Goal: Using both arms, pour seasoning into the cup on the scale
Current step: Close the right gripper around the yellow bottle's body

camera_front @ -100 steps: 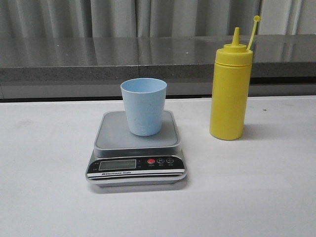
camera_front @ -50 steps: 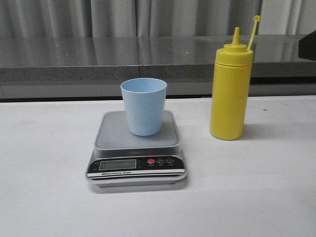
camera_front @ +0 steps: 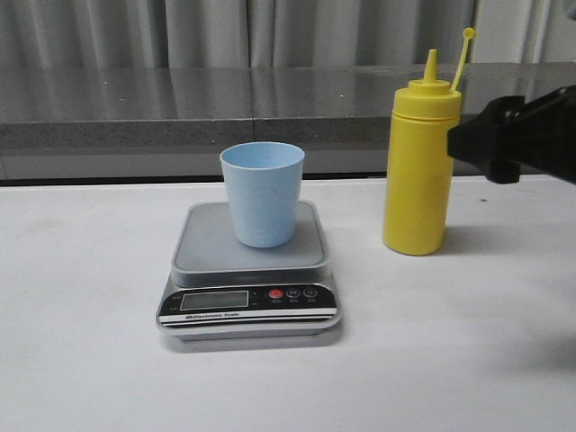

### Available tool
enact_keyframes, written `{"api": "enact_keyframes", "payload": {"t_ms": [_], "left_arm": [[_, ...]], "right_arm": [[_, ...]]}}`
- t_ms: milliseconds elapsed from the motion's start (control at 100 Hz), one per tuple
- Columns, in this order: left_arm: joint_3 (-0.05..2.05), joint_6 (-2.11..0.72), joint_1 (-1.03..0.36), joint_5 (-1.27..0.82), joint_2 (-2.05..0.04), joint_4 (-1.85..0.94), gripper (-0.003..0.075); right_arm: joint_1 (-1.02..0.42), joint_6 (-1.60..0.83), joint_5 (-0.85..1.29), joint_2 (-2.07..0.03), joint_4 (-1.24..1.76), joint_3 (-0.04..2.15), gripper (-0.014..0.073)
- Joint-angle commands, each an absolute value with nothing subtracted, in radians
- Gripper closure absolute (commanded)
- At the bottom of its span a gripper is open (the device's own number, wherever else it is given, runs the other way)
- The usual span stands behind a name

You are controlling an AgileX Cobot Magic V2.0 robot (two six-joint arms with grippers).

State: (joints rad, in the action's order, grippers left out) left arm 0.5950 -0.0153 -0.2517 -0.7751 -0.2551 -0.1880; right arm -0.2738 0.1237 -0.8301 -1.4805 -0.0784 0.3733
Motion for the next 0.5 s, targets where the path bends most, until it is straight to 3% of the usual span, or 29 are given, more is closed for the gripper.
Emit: {"api": "enact_keyframes", "payload": {"t_ms": [0,490], "left_arm": [[0.617,-0.01,-0.25,-0.701,-0.266,-0.202,0.074],[0.617,-0.01,-0.25,-0.701,-0.266,-0.202,0.074]], "right_arm": [[-0.276,0.124,-0.945,-1.518,-0.09,0.432,-0.0018],[-0.275,0.125,-0.943,-1.769,-0.084,0.656,-0.0018]]}}
